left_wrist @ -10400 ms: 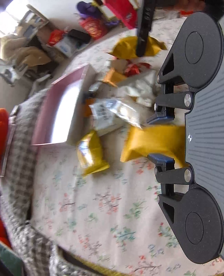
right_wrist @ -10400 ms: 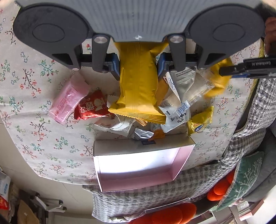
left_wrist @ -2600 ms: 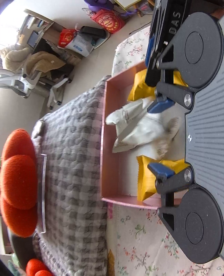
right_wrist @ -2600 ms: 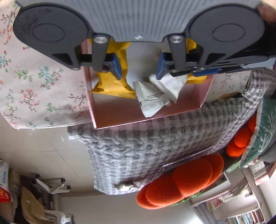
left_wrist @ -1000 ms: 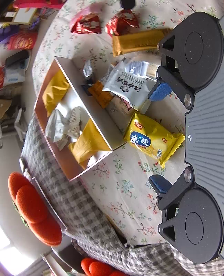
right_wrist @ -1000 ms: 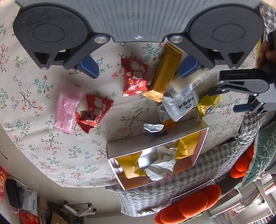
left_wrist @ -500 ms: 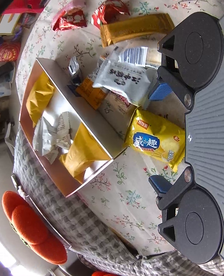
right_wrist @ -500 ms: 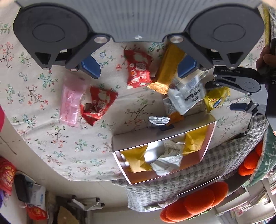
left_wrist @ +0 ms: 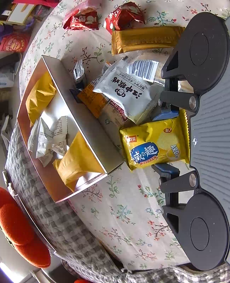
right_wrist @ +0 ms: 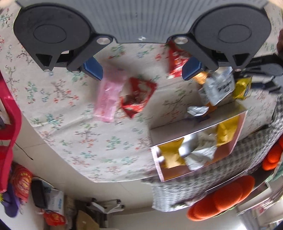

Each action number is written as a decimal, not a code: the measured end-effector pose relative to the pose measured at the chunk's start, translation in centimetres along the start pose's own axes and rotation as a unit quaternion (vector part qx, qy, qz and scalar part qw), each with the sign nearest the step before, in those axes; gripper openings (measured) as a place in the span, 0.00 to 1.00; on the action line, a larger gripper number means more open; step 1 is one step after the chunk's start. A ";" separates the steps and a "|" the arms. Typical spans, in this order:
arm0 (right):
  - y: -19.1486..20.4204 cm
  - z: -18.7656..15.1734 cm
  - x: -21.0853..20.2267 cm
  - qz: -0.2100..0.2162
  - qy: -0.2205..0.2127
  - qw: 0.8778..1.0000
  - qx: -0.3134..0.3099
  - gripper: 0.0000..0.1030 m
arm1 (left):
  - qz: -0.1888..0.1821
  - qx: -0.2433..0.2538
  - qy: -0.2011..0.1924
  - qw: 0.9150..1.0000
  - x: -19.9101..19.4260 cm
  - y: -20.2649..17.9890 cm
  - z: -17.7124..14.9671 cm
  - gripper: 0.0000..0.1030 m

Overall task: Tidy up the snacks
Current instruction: 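Move both tools back toward the remaining snacks beside the box, then grasp a red candy pack with the right gripper while the left grasps the yellow chip bag, then lower the red pack and yellow chip bag into the pink box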

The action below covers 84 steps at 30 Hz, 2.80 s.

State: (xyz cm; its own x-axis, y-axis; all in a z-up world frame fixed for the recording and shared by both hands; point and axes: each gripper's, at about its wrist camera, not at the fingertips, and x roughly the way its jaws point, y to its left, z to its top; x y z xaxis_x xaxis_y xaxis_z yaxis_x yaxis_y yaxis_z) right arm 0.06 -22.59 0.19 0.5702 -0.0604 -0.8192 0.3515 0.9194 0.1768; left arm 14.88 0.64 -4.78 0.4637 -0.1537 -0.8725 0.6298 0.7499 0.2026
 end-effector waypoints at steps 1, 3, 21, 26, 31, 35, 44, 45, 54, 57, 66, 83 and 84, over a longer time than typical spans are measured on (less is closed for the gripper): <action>-0.5 0.2 0.0 -0.005 -0.003 1.000 0.006 0.92 | 0.000 -0.004 0.001 1.000 0.0 0.0 0.0 0.45; -1.5 0.7 0.1 -0.011 -0.006 1.000 0.021 0.92 | 0.001 -0.013 0.004 1.000 -0.1 0.0 0.0 0.44; -1.0 4.2 5.3 0.053 0.079 0.995 0.014 0.68 | -0.021 -0.127 0.005 0.992 -1.5 1.4 -0.3 0.41; -0.6 4.6 6.3 0.047 0.084 0.995 0.013 0.58 | -0.022 -0.140 -0.002 0.990 -1.8 1.6 -0.2 0.40; 0.3 4.1 7.4 0.037 0.086 0.996 -0.012 0.33 | -0.023 -0.151 -0.006 0.988 -2.1 1.8 -0.4 0.40; -0.1 4.1 7.3 0.049 0.084 0.995 -0.002 0.25 | -0.025 -0.158 -0.014 0.987 -2.6 1.8 -0.5 0.40; 0.1 3.7 5.5 0.064 0.066 0.995 -0.024 0.24 | -0.034 -0.178 -0.035 0.983 -4.3 1.8 -0.8 0.40; 0.2 3.7 5.3 0.067 0.064 0.995 -0.027 0.24 | -0.035 -0.181 -0.039 0.982 -4.5 1.8 -0.8 0.40; 1.7 4.8 3.4 0.096 0.032 0.993 -0.064 0.24 | -0.052 -0.200 -0.069 0.976 -6.0 1.9 0.4 0.40; 2.2 5.4 3.4 0.101 0.028 0.992 -0.069 0.24 | -0.060 -0.203 -0.074 0.975 -6.1 1.8 1.1 0.40; 3.0 7.0 2.9 0.117 0.011 0.990 -0.081 0.24 | -0.063 -0.193 -0.094 0.975 -5.9 0.8 4.6 0.40; 3.9 11.0 5.5 0.124 0.004 0.988 -0.087 0.24 | -0.056 -0.204 -0.090 0.973 -1.7 1.0 9.9 0.40; 4.2 11.1 5.7 0.126 0.005 0.988 -0.089 0.24 | -0.056 -0.205 -0.091 0.973 -1.4 1.0 10.1 0.40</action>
State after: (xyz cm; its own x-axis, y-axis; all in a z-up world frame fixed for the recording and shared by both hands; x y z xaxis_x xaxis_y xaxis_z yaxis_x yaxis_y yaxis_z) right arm 13.06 -23.43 2.29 0.6154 0.1814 -0.7670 0.0625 0.9589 0.2769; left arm 21.16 -4.87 1.12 0.5329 -0.3325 -0.7782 0.3984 0.9099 -0.1160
